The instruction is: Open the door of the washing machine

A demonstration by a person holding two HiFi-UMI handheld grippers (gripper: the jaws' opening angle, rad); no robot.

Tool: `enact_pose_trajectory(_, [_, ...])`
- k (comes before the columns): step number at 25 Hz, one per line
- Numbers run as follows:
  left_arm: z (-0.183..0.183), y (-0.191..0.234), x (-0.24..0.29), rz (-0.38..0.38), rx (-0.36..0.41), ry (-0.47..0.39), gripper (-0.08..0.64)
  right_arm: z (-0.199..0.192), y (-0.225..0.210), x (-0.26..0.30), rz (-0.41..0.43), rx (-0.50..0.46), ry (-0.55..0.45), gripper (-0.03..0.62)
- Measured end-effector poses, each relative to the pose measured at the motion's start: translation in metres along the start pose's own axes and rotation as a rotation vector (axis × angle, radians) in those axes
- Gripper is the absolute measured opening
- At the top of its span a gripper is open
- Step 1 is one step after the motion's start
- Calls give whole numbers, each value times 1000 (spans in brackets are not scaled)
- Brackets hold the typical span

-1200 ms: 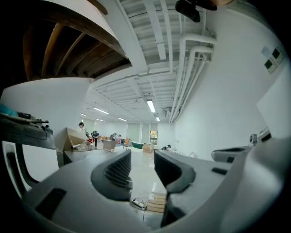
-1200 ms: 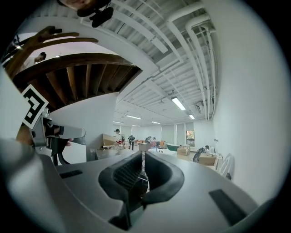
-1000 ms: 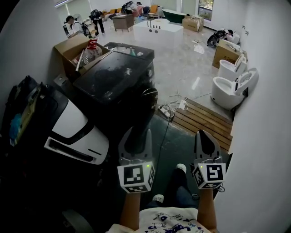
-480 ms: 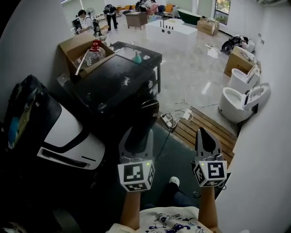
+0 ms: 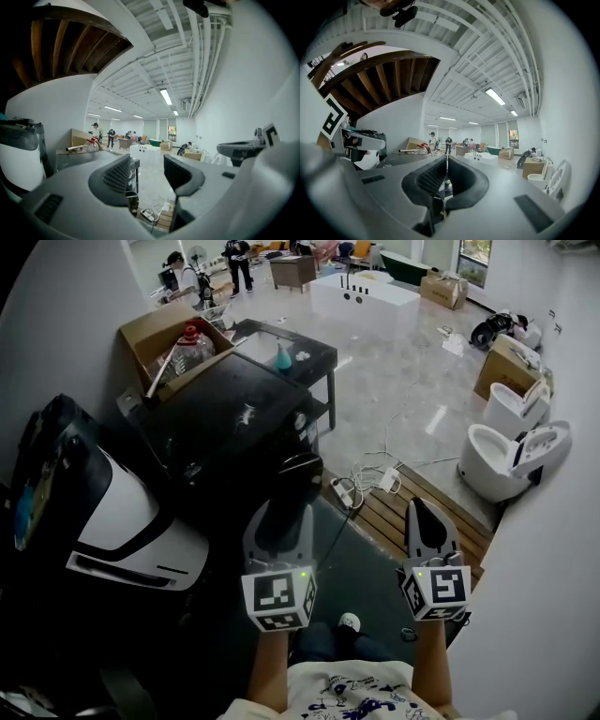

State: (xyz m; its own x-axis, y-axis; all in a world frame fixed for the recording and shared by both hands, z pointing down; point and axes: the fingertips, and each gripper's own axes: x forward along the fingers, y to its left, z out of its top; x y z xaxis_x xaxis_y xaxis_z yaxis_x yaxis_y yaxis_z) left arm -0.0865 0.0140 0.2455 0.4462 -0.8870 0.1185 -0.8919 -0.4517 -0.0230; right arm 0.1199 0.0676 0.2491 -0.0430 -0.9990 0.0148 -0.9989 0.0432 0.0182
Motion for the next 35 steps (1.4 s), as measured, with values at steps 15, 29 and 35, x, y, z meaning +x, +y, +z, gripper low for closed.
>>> enact_pose_trajectory(15, [-27, 5, 79, 24, 13, 77, 206, -35, -30, 73, 39, 18, 69, 18])
enact_pose_trajectory(29, [-31, 38, 223, 2, 5, 116, 206, -39, -66, 218, 58, -11, 105, 18])
enact_pose_trajectory(35, [-37, 47, 280, -41, 37, 167, 206, -39, -77, 274, 55, -27, 129, 18])
